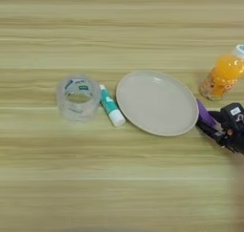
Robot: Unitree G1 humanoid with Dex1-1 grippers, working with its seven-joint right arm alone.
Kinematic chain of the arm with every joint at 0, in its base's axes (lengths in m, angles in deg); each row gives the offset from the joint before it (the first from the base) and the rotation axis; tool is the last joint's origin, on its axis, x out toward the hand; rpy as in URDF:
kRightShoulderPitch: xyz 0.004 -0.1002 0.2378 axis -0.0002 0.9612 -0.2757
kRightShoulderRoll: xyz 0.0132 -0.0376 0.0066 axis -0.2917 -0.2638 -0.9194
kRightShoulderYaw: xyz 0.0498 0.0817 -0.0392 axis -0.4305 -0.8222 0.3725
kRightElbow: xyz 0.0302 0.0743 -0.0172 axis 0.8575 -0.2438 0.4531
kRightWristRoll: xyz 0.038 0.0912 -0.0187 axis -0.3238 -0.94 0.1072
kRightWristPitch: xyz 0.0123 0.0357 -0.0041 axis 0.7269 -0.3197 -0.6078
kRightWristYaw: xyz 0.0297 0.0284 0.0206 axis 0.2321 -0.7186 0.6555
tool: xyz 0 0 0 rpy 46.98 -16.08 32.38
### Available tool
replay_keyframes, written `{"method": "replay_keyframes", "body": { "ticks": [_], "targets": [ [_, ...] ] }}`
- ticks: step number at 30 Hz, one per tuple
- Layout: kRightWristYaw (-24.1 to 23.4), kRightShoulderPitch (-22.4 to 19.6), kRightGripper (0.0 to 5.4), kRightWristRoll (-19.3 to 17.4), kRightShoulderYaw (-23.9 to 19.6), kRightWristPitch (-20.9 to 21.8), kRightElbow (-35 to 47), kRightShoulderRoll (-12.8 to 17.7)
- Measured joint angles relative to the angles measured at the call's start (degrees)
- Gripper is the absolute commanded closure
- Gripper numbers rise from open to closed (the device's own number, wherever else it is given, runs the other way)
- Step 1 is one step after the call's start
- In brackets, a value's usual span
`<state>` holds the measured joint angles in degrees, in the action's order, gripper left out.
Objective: Move the objects on the table
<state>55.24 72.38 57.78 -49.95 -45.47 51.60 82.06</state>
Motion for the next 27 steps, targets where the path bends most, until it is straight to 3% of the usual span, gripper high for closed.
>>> {"method": "replay_keyframes", "body": {
  "ticks": [4, 15, 23, 27],
  "targets": [
    [-0.1, 0.0, 3.95, 0.0, 0.0, -0.1, 0.0, 0.0],
    [-1.6, 0.1, 3.98, 0.5, -0.1, -0.8, 0.6, 0.0],
    [-3.7, 3.0, 3.98, 0.9, -3.3, -3.7, 6.4, 0.4],
    [-4.2, 4.6, 3.98, 0.8, -4.8, -5.2, 13.2, 0.4]
  ]
}}
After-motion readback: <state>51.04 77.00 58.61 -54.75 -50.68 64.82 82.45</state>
